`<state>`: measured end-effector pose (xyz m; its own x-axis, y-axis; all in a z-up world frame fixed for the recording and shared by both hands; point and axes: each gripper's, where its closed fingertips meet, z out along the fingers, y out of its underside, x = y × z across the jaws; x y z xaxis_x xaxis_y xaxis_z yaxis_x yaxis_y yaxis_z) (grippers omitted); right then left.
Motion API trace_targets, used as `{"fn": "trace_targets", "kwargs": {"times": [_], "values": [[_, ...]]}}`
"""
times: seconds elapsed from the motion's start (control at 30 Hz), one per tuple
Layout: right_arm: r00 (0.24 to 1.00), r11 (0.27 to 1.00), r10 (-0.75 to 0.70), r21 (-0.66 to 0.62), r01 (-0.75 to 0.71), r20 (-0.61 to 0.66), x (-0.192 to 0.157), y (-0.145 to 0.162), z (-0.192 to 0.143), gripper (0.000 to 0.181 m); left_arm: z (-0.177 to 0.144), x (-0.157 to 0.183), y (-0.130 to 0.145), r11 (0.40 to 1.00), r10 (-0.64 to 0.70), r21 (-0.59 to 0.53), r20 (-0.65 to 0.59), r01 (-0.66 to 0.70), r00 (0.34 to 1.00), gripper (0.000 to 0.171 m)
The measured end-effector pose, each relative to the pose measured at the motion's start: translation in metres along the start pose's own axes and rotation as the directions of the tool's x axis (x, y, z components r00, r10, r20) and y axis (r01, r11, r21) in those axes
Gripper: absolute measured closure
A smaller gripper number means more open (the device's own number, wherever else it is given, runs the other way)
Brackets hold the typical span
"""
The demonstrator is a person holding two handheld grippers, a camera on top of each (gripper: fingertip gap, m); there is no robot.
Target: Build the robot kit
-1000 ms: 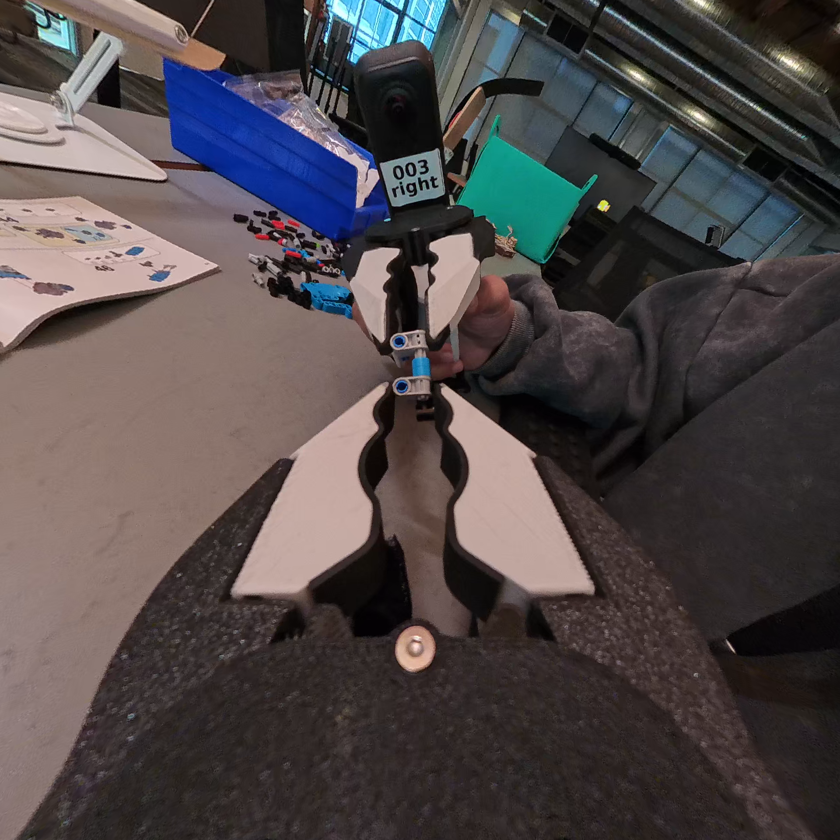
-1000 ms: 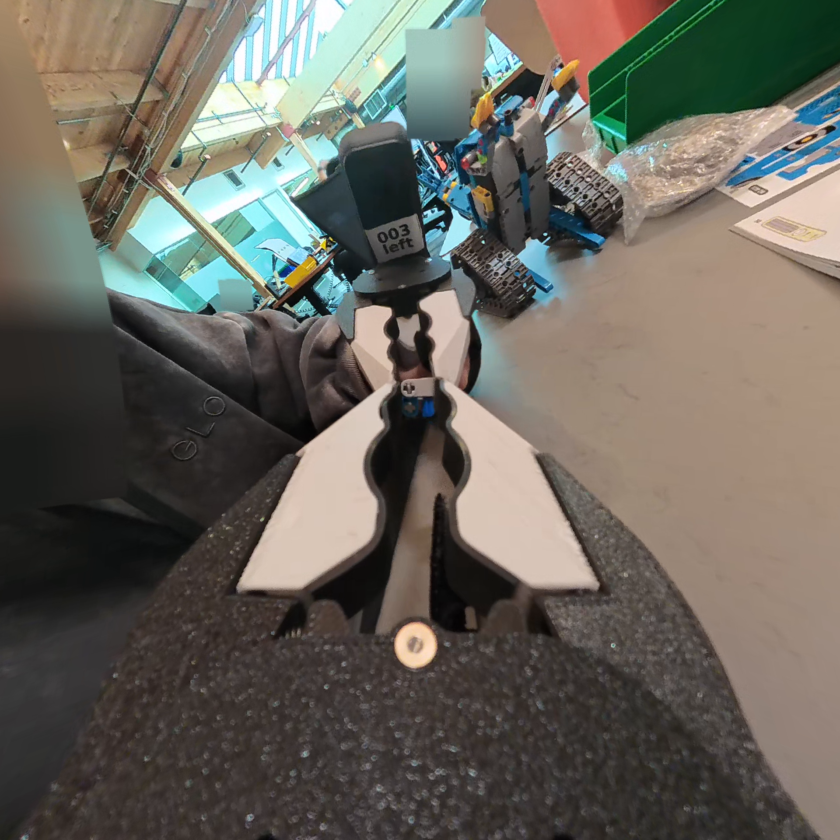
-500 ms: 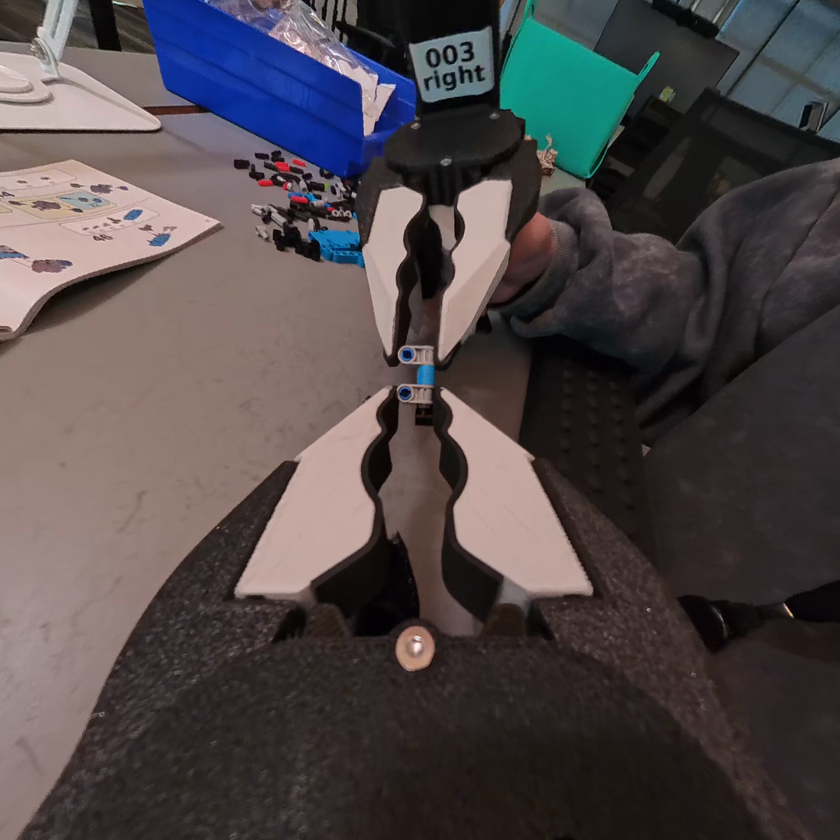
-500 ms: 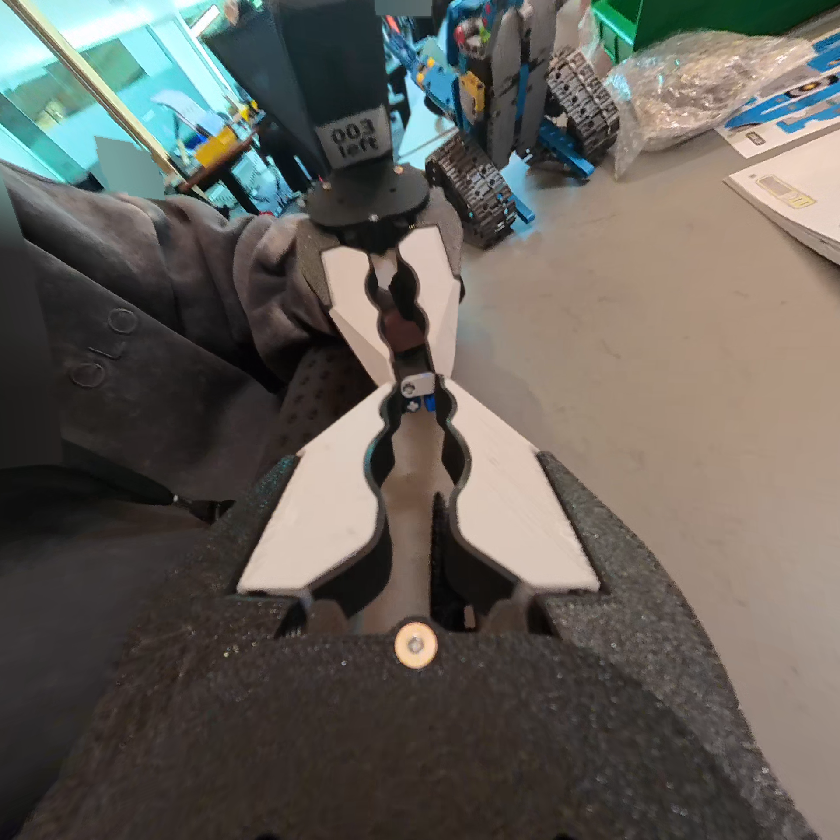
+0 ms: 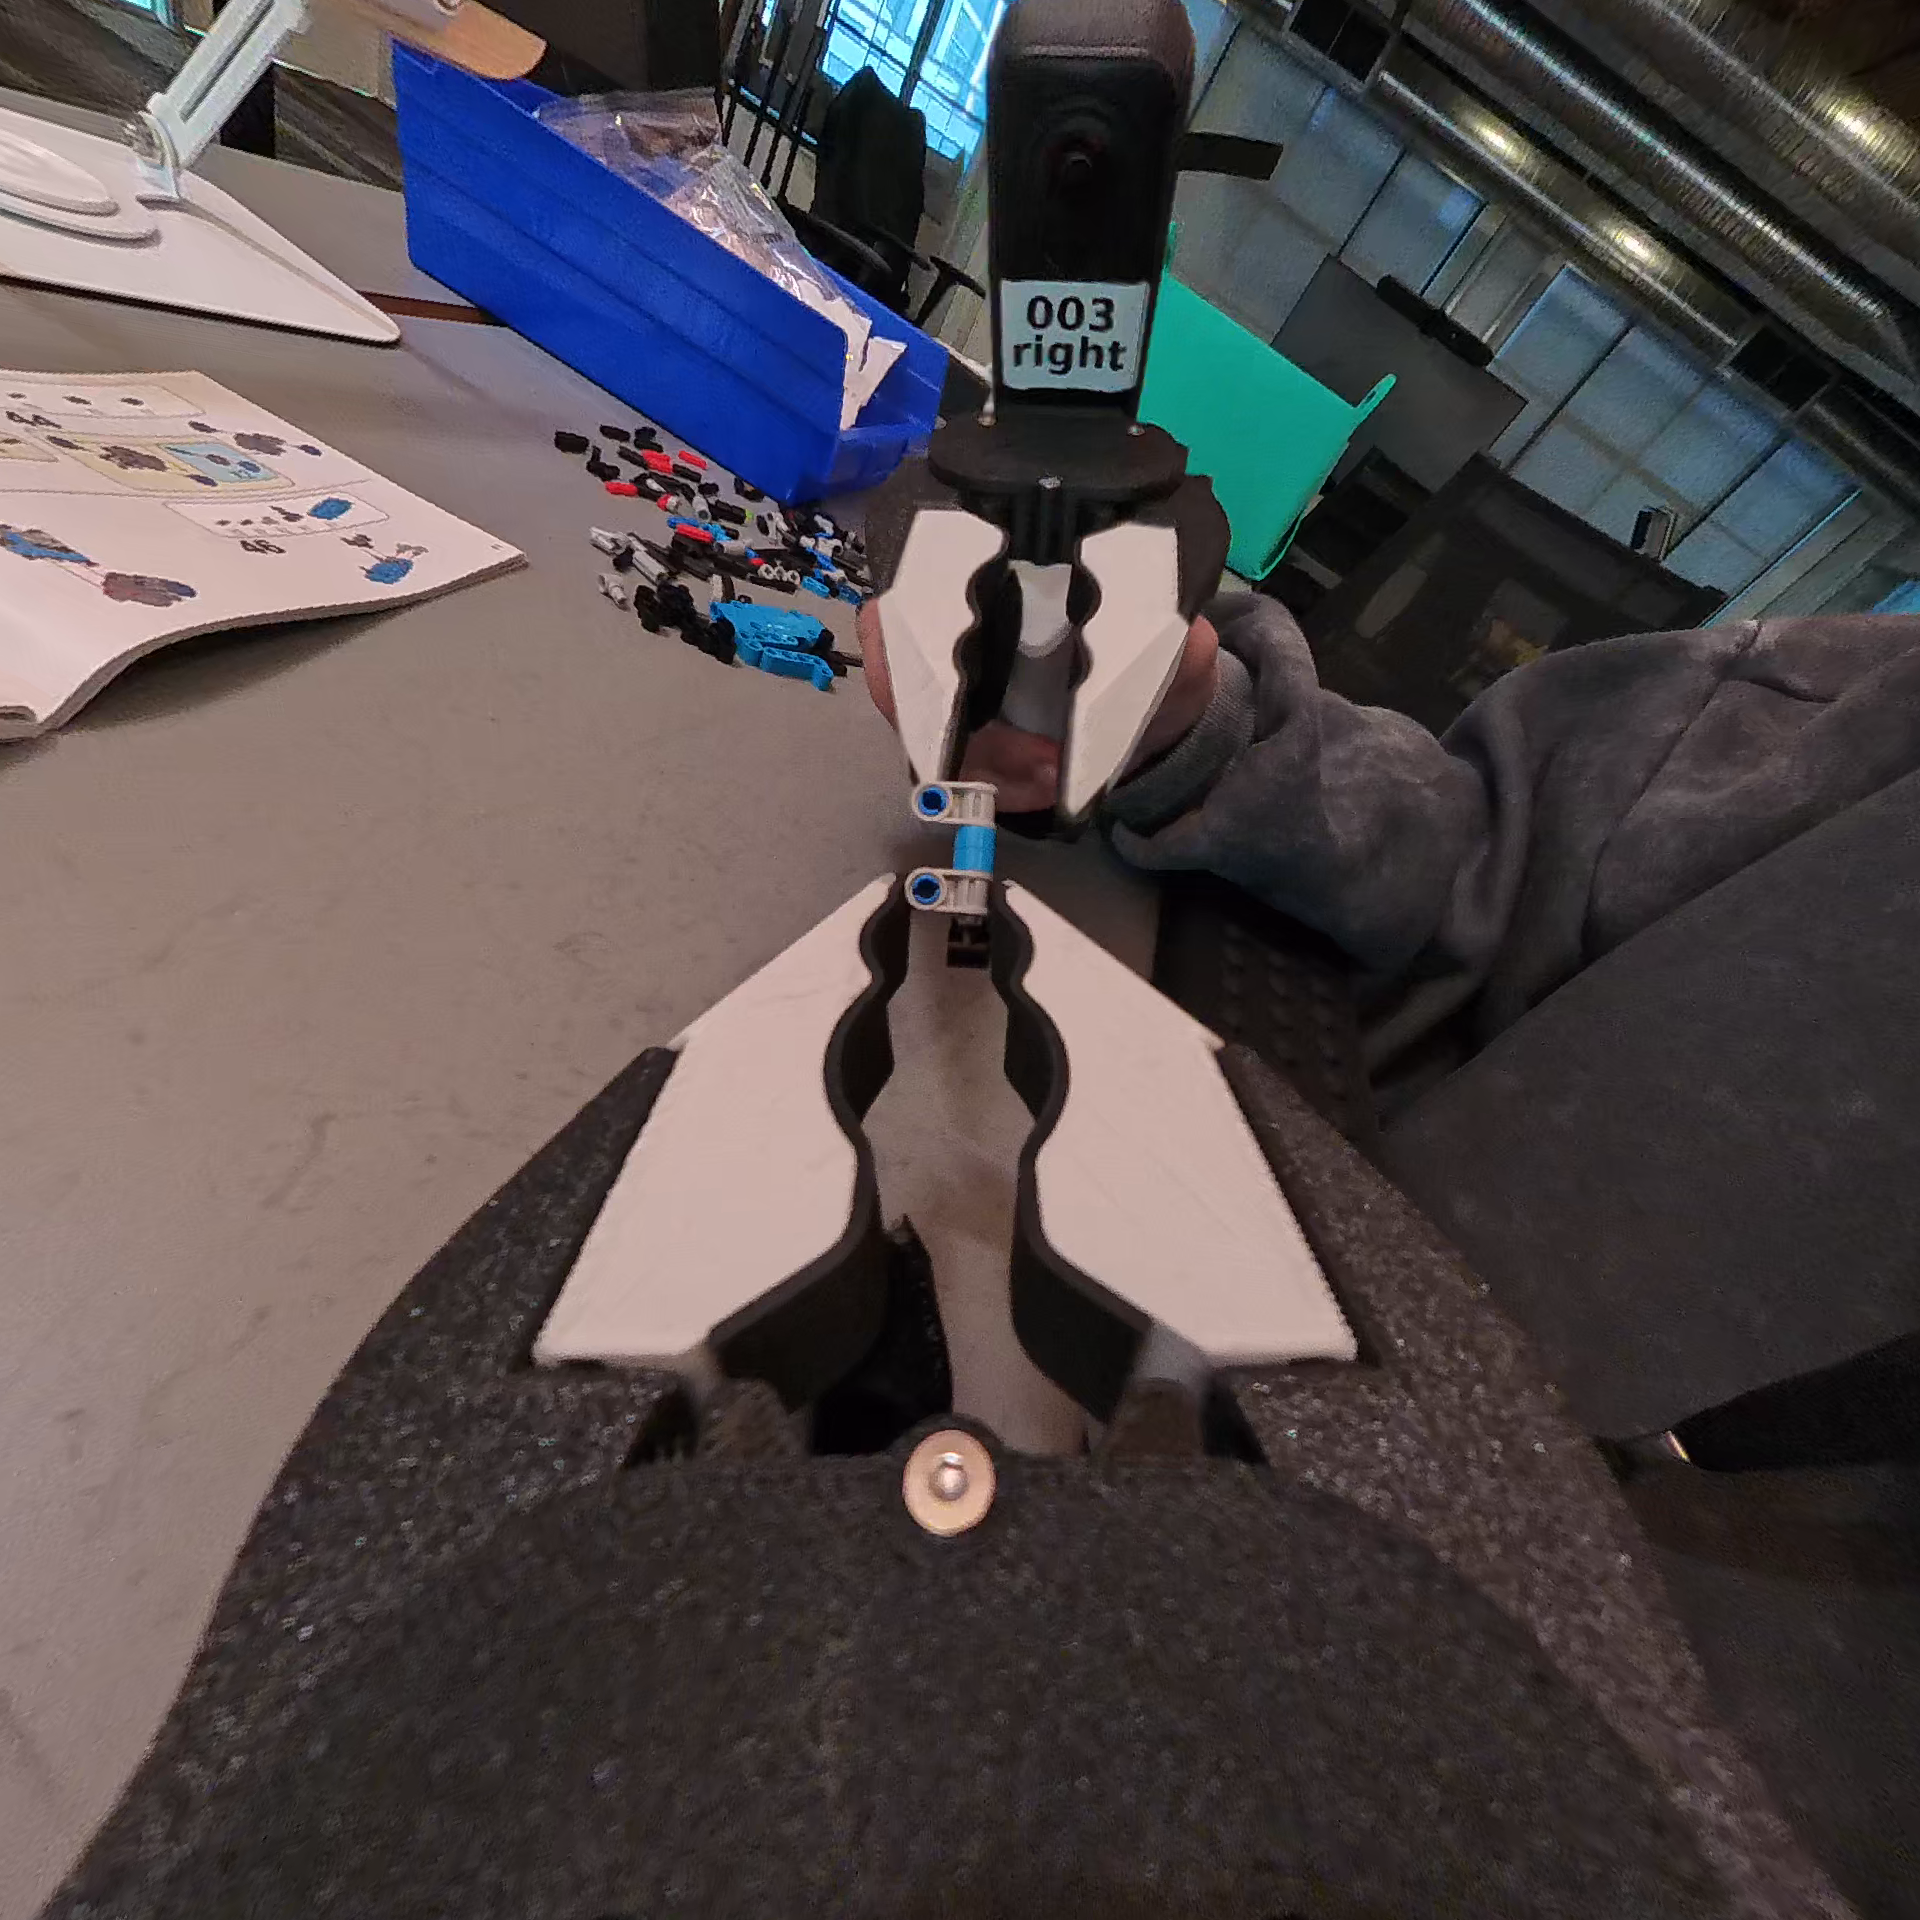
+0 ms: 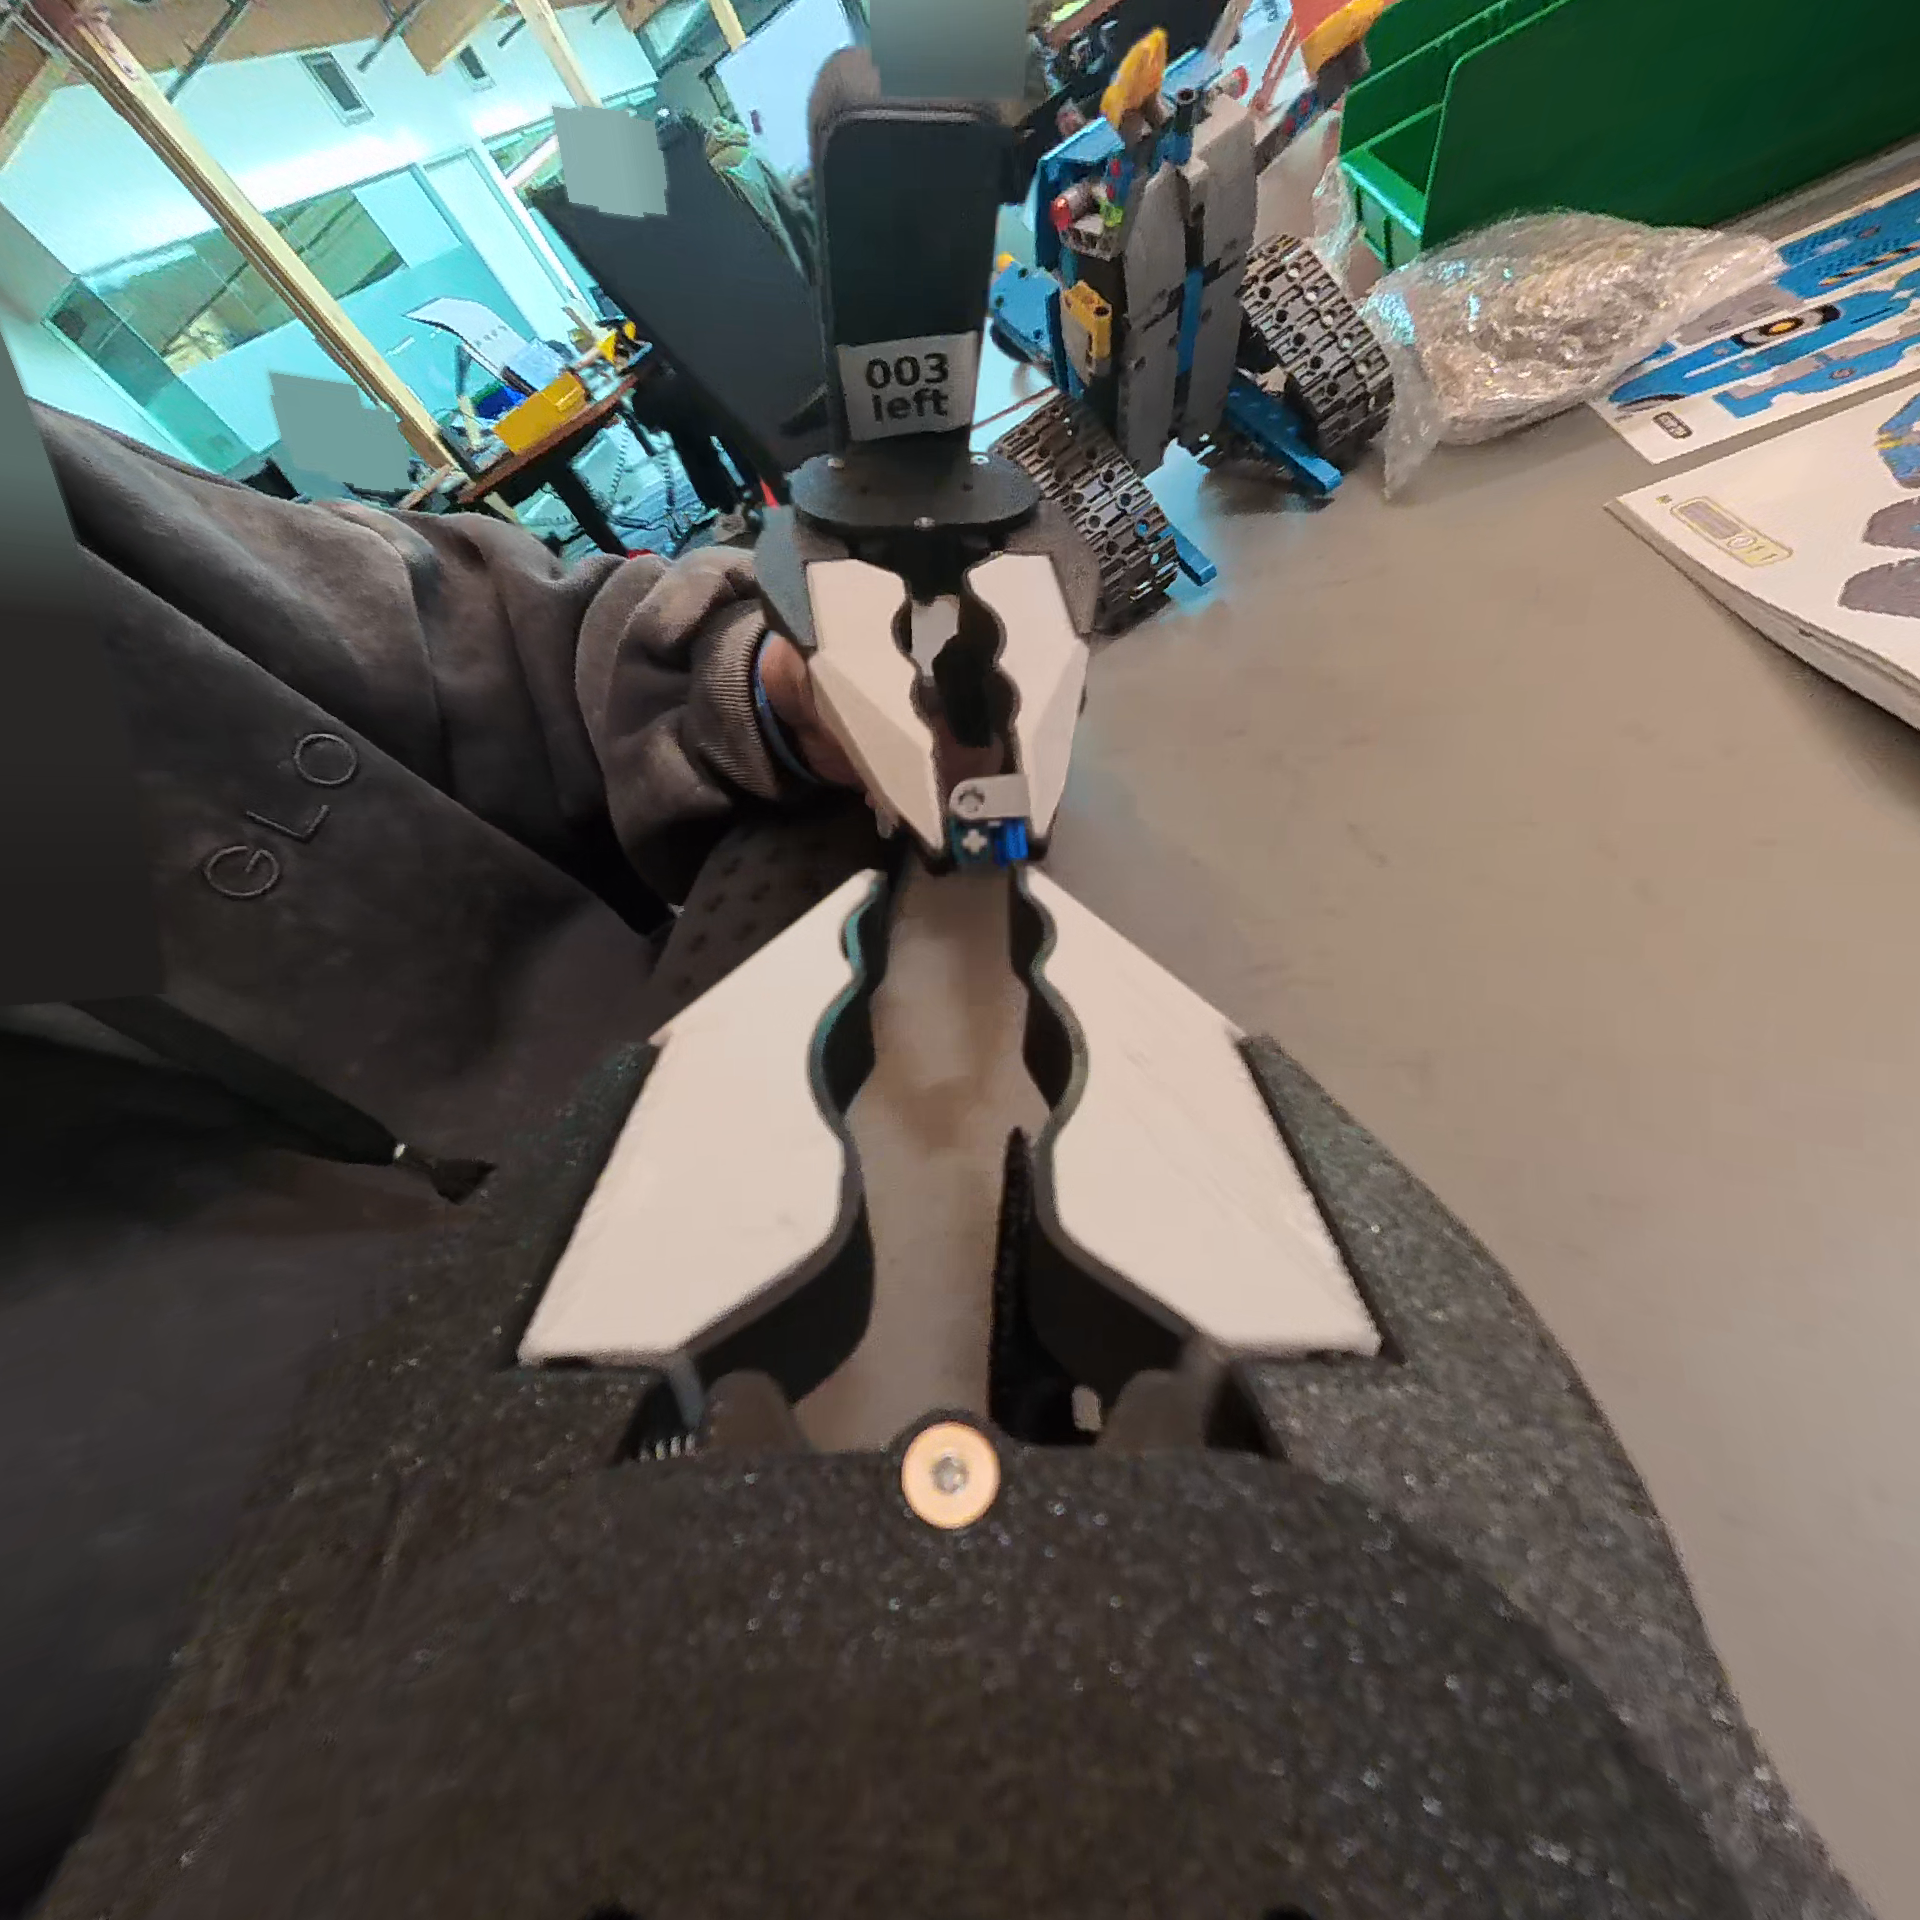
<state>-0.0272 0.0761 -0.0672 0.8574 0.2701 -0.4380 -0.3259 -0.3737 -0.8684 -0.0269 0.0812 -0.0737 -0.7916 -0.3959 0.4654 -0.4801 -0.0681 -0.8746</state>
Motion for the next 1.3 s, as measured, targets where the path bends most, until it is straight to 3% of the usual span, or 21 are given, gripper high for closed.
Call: {"fn": "trace_targets", "kwargs": {"times": [0.23, 0.4, 0.73, 0.9, 0.97, 1.1, 1.3], "values": [[1.0, 1.0, 0.011, -0.007, -0.011, -0.004, 0.001, 0.003, 0.009, 0.171, 0.001, -0.002, -0.003, 1.0, -0.011, 0.02, 0.011, 0.011, 1.0, 0.158], [0.998, 0.996, 0.06, 0.067, -0.06, 0.003, 0.006, -0.009, 0.003, 0.17, 0.001, -0.004, -0.003, 0.999, -0.04, 0.019, 0.003, 0.04, 0.999, 0.158], [0.997, 0.997, 0.043, 0.063, -0.039, -0.067, 0.014, -0.007, 0.005, 0.178, 0.003, -0.009, -0.001, 0.999, -0.052, 0.007, 0.032, 0.051, 0.998, 0.158], [0.98, 0.995, -0.089, 0.018, 0.094, -0.177, 0.018, -0.007, 0.007, 0.17, 0.001, -0.016, -0.003, 0.977, -0.207, 0.04, -0.023, 0.208, 0.978, 0.158], [0.935, 0.971, -0.238, -0.061, 0.231, -0.261, 0.021, -0.006, 0.007, 0.162, -0.003, -0.016, -0.011, 0.952, -0.288, 0.085, -0.085, 0.295, 0.954, 0.158], [0.762, 0.857, -0.512, -0.171, 0.486, -0.397, 0.014, -0.015, 0.011, 0.157, -0.007, -0.013, -0.02, 0.909, -0.374, 0.127, -0.179, 0.398, 0.91, 0.158], [0.658, 0.814, -0.566, -0.211, 0.541, -0.497, 0.019, -0.025, 0.014, 0.132, -0.01, -0.013, -0.029, 0.837, -0.468, 0.162, -0.282, 0.522, 0.838, 0.158]]}}
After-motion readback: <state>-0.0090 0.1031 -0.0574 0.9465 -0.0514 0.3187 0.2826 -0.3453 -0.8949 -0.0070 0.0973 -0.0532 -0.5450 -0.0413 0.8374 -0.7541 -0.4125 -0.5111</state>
